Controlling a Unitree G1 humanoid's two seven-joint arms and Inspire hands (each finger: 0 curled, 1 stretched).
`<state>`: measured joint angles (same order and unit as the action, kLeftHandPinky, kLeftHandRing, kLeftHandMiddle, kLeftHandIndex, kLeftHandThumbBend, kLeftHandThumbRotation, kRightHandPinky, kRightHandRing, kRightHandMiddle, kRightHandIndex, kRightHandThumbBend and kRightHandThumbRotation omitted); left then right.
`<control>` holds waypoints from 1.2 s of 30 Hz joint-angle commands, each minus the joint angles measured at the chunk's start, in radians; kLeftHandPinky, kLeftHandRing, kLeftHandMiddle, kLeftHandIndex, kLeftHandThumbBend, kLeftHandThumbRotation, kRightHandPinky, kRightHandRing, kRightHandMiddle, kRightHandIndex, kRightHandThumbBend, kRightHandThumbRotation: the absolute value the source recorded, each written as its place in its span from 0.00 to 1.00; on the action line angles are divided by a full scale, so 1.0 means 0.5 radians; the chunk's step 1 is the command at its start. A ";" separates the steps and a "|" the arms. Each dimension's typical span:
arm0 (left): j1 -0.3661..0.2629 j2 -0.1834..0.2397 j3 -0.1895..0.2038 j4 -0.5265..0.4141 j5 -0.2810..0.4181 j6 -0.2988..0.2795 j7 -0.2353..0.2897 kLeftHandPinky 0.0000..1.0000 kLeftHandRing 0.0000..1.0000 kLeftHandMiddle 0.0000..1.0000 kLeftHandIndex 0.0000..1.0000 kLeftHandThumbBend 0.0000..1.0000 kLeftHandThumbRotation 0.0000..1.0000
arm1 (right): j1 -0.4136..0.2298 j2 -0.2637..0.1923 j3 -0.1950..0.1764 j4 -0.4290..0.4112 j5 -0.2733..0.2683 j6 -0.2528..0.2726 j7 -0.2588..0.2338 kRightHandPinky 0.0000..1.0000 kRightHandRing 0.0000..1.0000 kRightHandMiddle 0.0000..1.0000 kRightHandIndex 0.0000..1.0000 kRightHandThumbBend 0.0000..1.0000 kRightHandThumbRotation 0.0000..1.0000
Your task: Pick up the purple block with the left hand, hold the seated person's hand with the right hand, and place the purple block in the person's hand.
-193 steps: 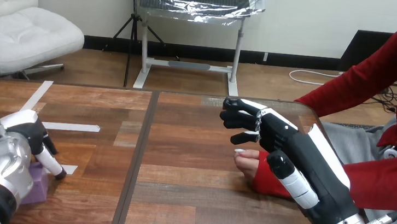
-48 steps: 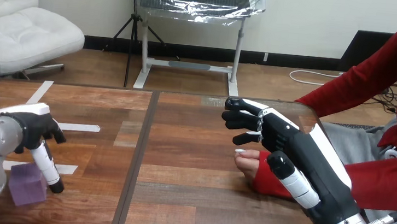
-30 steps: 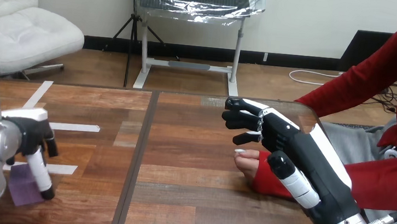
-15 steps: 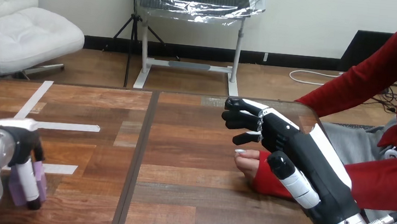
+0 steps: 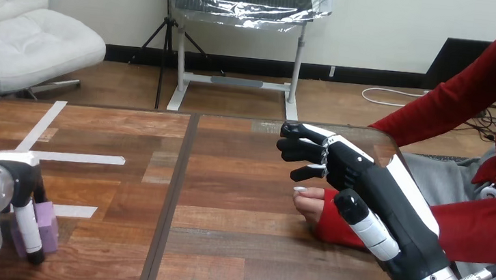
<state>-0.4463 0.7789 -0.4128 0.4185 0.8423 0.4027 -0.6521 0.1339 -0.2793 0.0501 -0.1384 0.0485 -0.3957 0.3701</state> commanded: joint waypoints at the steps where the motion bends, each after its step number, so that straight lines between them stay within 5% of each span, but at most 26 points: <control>1: -0.112 -0.009 -0.015 0.031 0.056 0.006 0.068 0.58 0.76 0.82 0.82 0.98 0.08 | -0.096 -0.007 -0.039 -0.062 0.036 -0.013 -0.007 0.69 0.79 0.79 0.82 1.00 1.00; 19: -0.124 -0.038 -0.030 0.114 0.081 0.015 0.094 0.45 0.66 0.77 0.77 0.97 0.12 | -0.098 -0.005 -0.040 -0.052 0.034 -0.022 -0.009 0.69 0.78 0.79 0.81 1.00 1.00; 28: -0.125 -0.048 -0.016 0.111 0.066 0.041 0.086 0.38 0.63 0.74 0.66 0.96 0.07 | -0.097 -0.008 -0.040 -0.056 0.034 -0.013 -0.007 0.69 0.78 0.79 0.81 1.00 1.00; 36: -0.147 -0.066 -0.027 0.163 0.071 0.071 0.086 0.48 0.71 0.77 0.67 0.91 0.05 | -0.098 -0.009 -0.042 -0.055 0.034 -0.018 -0.007 0.69 0.78 0.79 0.81 1.00 1.00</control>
<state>-0.4509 0.7639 -0.4241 0.4774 0.8669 0.4199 -0.6231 0.1339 -0.2794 0.0490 -0.1384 0.0486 -0.3958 0.3703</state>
